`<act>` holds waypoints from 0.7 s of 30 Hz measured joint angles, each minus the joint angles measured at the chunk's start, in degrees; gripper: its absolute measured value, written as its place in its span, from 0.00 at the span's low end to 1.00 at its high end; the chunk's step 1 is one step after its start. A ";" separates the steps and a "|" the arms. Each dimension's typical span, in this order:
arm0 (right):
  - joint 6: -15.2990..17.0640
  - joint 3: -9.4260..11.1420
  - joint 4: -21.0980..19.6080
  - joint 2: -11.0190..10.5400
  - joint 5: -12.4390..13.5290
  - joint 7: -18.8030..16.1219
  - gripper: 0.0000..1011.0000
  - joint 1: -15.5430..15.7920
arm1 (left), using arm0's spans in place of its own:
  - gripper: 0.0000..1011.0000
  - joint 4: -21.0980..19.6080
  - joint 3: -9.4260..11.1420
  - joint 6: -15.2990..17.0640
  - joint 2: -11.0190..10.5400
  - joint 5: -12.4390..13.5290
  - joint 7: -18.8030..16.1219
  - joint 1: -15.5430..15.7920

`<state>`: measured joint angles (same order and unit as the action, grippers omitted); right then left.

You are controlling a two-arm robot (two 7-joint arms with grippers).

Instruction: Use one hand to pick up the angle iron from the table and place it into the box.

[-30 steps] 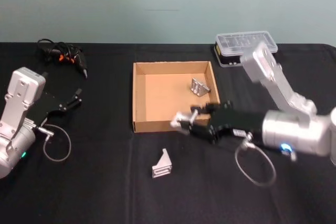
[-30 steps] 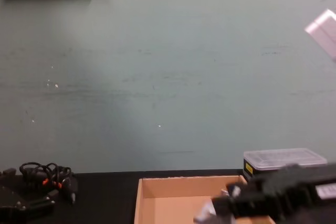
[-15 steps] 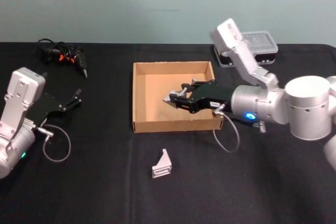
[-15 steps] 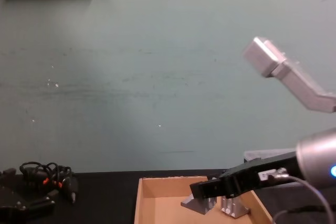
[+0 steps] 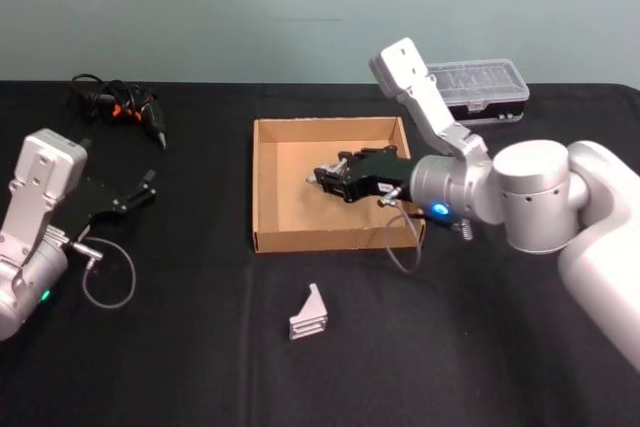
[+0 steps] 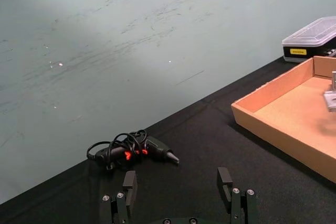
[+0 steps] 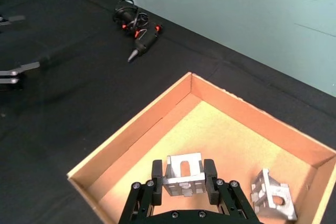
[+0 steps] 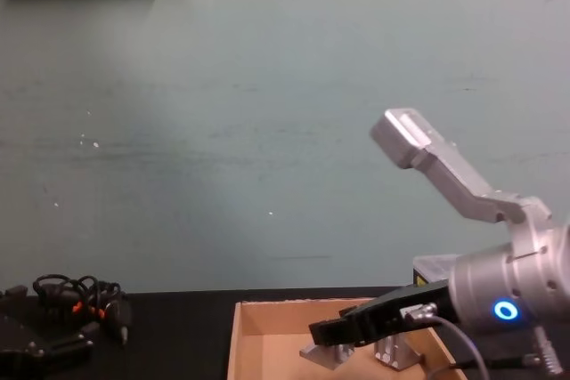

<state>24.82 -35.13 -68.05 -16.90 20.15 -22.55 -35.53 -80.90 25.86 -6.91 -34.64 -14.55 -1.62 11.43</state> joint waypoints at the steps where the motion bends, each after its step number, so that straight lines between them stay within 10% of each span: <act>1: -0.57 -0.20 1.23 0.66 -0.62 0.22 0.47 -0.46 | 0.99 0.00 0.00 0.00 0.00 0.00 0.00 0.00; 10: -2.35 -0.13 6.89 4.42 -2.60 1.38 0.47 -2.33 | 0.99 0.00 0.00 0.00 -0.01 0.00 0.00 0.00; 21: -2.32 -0.15 6.31 4.05 -2.53 1.35 0.59 -2.18 | 0.99 0.00 0.00 0.00 0.00 0.00 0.00 0.00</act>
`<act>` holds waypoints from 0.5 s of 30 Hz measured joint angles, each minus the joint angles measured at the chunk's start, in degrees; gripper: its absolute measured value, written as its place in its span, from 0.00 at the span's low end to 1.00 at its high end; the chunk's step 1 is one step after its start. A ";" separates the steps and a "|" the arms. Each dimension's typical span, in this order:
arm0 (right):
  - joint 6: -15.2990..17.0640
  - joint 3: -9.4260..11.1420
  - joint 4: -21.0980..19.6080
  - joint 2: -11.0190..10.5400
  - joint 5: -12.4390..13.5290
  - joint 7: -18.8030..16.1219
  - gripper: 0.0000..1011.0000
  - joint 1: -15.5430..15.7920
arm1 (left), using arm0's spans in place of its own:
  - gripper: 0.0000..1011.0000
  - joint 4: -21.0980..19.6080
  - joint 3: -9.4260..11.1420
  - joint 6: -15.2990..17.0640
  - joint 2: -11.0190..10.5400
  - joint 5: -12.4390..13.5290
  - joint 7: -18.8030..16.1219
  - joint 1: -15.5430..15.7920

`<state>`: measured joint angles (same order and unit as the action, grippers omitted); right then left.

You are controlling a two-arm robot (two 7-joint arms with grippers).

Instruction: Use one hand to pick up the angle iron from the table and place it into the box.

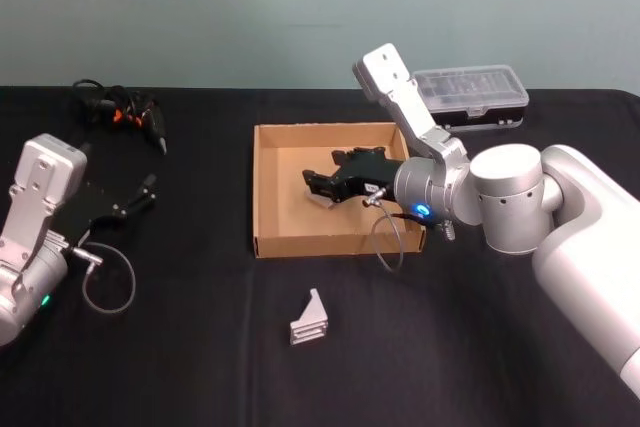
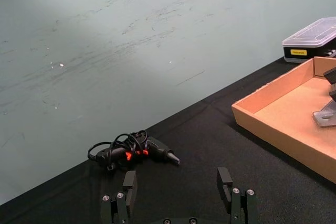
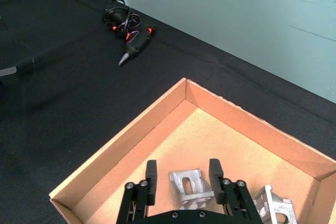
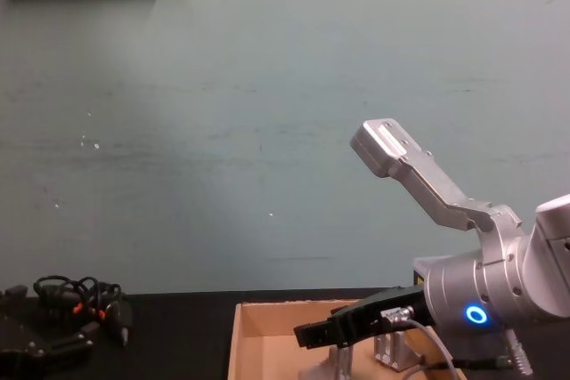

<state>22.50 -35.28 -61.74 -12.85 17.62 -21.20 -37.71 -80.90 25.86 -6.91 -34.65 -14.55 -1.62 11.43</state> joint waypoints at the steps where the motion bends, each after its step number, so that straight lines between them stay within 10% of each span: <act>1: 0.00 -0.01 -0.02 -0.01 0.01 0.00 0.61 0.01 | 0.99 0.00 0.00 0.00 0.00 0.00 0.00 0.00; 15: 0.09 -0.05 -0.26 -0.16 0.07 -0.04 0.99 0.10 | 0.99 0.00 0.00 0.00 0.00 0.00 0.00 0.00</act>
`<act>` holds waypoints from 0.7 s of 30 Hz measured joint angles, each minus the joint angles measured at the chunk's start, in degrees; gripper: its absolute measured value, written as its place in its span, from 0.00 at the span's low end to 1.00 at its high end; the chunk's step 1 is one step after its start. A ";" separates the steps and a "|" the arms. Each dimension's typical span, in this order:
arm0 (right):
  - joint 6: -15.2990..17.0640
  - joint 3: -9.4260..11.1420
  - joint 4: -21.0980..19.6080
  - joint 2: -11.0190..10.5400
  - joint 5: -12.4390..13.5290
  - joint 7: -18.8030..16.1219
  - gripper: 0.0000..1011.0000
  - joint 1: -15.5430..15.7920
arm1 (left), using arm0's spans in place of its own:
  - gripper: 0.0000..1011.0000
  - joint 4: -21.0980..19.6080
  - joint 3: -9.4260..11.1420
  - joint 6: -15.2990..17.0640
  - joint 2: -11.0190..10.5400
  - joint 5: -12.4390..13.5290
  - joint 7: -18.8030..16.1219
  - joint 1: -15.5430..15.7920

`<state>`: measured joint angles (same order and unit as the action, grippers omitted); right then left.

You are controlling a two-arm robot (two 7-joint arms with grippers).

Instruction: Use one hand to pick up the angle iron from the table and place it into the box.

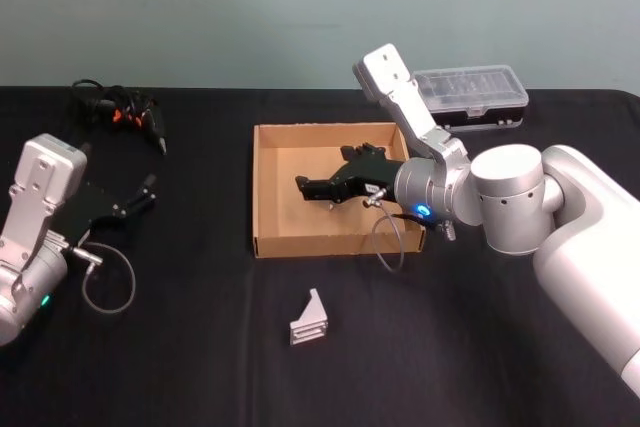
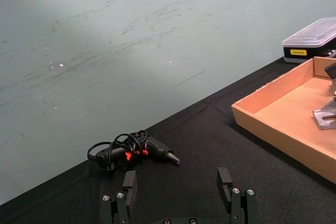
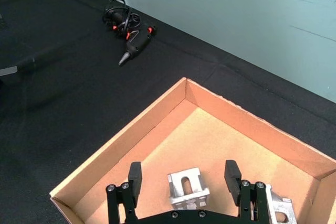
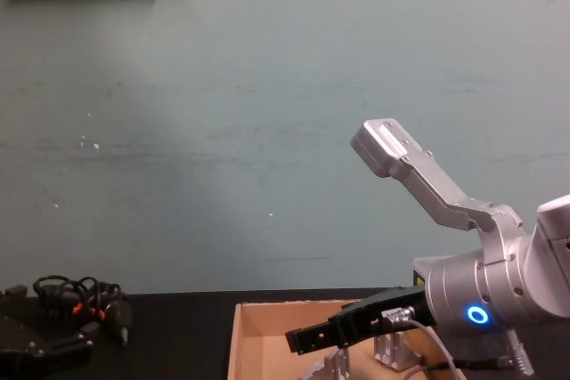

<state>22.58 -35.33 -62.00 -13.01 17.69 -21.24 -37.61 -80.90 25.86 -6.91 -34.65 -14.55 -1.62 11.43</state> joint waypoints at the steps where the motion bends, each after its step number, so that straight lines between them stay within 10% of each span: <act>1: 0.00 0.00 -0.01 0.00 0.00 0.00 0.99 0.01 | 0.99 0.00 0.00 0.00 0.00 0.00 0.00 0.00; 10: -0.01 0.10 -1.49 -0.69 -0.11 -0.80 0.99 0.62 | 0.99 0.00 0.00 0.00 0.00 0.00 0.00 0.00; 21: 4.00 2.89 -21.81 -9.88 1.05 -4.86 0.99 10.06 | 0.99 0.00 0.00 0.00 0.00 0.00 0.00 0.00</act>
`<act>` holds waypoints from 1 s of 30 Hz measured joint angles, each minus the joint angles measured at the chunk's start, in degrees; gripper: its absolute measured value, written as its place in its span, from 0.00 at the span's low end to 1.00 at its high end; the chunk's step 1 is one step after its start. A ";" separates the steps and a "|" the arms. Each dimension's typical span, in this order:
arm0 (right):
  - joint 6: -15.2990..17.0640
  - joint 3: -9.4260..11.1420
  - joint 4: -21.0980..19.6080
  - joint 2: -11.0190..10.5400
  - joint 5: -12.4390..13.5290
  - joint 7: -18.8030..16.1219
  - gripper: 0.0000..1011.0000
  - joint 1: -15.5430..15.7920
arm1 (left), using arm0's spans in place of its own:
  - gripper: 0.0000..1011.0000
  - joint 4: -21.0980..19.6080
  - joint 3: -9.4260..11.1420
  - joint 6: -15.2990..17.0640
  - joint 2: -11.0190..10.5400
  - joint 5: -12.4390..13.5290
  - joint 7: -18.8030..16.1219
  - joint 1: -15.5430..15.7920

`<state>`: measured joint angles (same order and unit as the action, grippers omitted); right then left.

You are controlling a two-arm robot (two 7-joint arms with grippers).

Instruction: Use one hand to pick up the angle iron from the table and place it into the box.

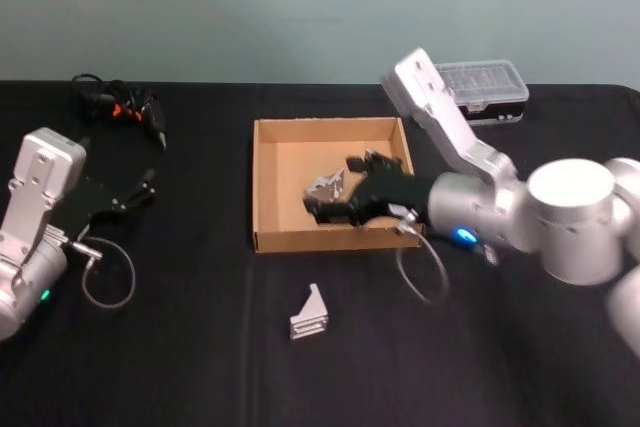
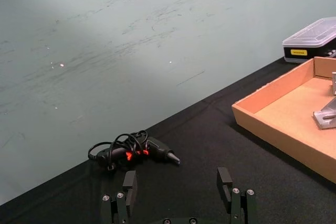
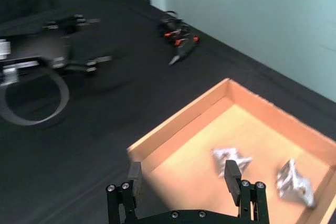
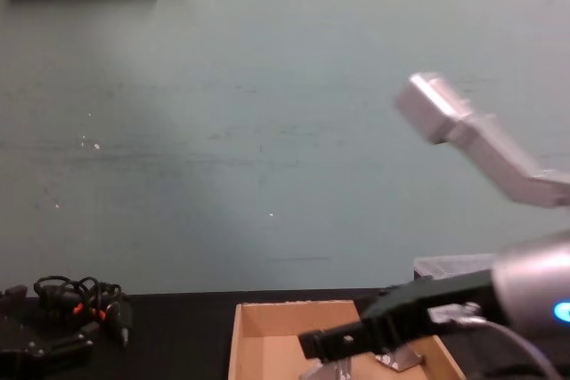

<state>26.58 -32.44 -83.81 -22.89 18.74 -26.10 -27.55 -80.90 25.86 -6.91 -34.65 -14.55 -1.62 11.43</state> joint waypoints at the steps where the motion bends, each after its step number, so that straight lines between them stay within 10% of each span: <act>1: 0.56 0.64 -3.36 -1.89 0.77 -0.68 0.99 2.03 | 0.99 0.00 0.00 0.00 0.00 0.00 0.00 0.00; 13: 1.82 2.48 -20.25 -11.25 4.95 -0.65 0.99 15.82 | 0.99 0.00 0.00 0.00 0.00 0.00 0.00 0.00; 30: 2.56 -1.57 -19.58 -8.13 1.12 3.01 0.99 17.17 | 0.99 0.00 0.00 0.00 0.00 0.00 0.00 0.00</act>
<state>29.14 -34.00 -103.38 -31.01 19.86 -23.09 -10.38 -80.90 25.86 -6.91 -34.65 -14.55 -1.62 11.43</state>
